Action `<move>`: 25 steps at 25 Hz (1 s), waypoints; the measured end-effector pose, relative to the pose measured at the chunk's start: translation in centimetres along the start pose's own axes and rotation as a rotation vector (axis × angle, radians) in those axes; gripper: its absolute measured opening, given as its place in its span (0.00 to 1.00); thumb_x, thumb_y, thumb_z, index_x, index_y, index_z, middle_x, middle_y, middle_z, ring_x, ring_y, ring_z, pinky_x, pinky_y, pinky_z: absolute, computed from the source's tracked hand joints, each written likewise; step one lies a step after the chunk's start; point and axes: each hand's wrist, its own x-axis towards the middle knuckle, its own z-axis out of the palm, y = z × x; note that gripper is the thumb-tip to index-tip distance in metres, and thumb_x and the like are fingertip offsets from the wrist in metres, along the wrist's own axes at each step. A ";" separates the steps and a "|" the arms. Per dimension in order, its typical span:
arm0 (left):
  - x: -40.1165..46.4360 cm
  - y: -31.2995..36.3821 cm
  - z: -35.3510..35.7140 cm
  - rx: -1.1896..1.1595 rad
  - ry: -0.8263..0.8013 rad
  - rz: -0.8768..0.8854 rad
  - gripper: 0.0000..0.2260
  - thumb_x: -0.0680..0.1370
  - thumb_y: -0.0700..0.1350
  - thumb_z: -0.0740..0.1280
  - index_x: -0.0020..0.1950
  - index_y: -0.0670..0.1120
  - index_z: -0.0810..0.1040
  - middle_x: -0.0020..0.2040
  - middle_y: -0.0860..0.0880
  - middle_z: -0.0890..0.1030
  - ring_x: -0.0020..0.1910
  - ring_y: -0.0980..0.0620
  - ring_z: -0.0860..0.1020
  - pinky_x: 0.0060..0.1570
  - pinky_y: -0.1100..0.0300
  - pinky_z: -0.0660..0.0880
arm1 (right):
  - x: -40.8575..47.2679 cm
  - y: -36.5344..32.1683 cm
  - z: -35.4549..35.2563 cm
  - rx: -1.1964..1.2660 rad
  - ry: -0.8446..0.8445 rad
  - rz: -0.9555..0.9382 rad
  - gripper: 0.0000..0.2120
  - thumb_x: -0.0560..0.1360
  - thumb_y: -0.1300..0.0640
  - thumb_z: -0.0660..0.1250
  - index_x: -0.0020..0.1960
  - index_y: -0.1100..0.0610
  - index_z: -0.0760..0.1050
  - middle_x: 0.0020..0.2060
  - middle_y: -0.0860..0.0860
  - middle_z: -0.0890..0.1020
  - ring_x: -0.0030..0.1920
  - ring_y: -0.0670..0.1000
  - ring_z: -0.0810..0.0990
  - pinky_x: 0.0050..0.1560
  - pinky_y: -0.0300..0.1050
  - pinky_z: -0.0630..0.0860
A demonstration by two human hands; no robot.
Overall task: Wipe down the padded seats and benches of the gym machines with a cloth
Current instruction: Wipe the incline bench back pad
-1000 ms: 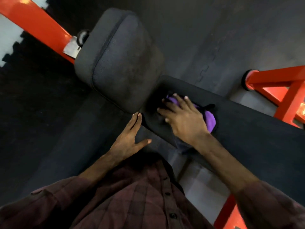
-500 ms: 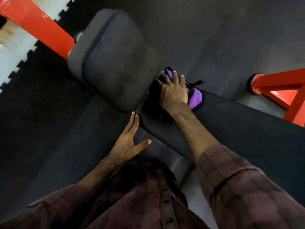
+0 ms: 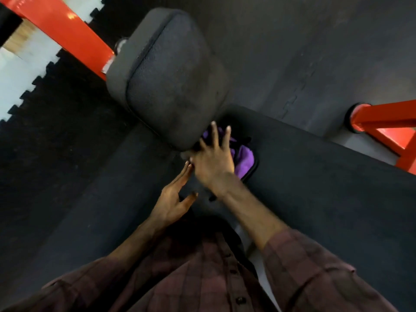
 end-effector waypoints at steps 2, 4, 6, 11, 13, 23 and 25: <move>-0.3 -0.7 -0.5 0.029 0.022 -0.011 0.21 0.78 0.41 0.68 0.72 0.46 0.80 0.72 0.51 0.79 0.73 0.49 0.77 0.72 0.55 0.73 | -3.9 -1.3 1.2 -0.061 -0.028 -0.154 0.26 0.84 0.48 0.53 0.82 0.44 0.63 0.85 0.51 0.54 0.81 0.74 0.41 0.75 0.80 0.42; -0.2 -1.0 -1.0 0.065 0.028 -0.036 0.17 0.78 0.39 0.69 0.65 0.49 0.85 0.63 0.55 0.84 0.64 0.52 0.82 0.65 0.55 0.78 | -8.5 -0.1 2.6 -0.137 0.030 -0.193 0.27 0.83 0.51 0.50 0.81 0.49 0.67 0.85 0.52 0.53 0.82 0.74 0.45 0.76 0.80 0.46; 0.4 -0.7 -1.4 0.051 0.074 -0.018 0.18 0.80 0.37 0.70 0.68 0.48 0.82 0.66 0.54 0.83 0.65 0.56 0.81 0.67 0.57 0.77 | -11.9 1.5 3.7 -0.146 0.151 -0.188 0.27 0.82 0.52 0.50 0.78 0.53 0.71 0.85 0.53 0.57 0.82 0.73 0.50 0.76 0.78 0.51; 2.8 -0.2 -2.9 0.139 0.041 0.067 0.24 0.79 0.36 0.67 0.75 0.42 0.74 0.70 0.47 0.76 0.68 0.49 0.77 0.70 0.52 0.75 | -7.5 -2.4 3.6 -0.115 0.205 -0.062 0.24 0.83 0.56 0.55 0.78 0.56 0.72 0.81 0.52 0.66 0.81 0.69 0.59 0.76 0.72 0.63; 3.0 -0.3 -4.0 0.192 -0.029 0.125 0.25 0.79 0.35 0.68 0.77 0.42 0.73 0.72 0.46 0.74 0.71 0.48 0.75 0.72 0.49 0.73 | -7.4 -2.6 3.7 -0.090 0.202 -0.014 0.24 0.84 0.56 0.56 0.80 0.56 0.69 0.83 0.52 0.63 0.82 0.68 0.57 0.77 0.70 0.61; 6.8 -1.3 -4.1 0.268 -0.131 0.513 0.28 0.79 0.30 0.61 0.80 0.37 0.67 0.82 0.44 0.65 0.83 0.46 0.61 0.79 0.43 0.65 | -9.0 -3.9 5.1 -0.076 0.330 0.107 0.21 0.87 0.58 0.53 0.78 0.58 0.71 0.83 0.53 0.62 0.83 0.66 0.54 0.78 0.70 0.59; 7.4 -2.5 -3.7 0.258 -0.109 0.569 0.28 0.79 0.29 0.61 0.80 0.36 0.67 0.82 0.43 0.65 0.83 0.45 0.62 0.79 0.42 0.65 | -9.5 -3.5 6.3 -0.175 0.385 0.067 0.22 0.87 0.59 0.52 0.80 0.59 0.68 0.82 0.53 0.64 0.83 0.66 0.55 0.78 0.71 0.59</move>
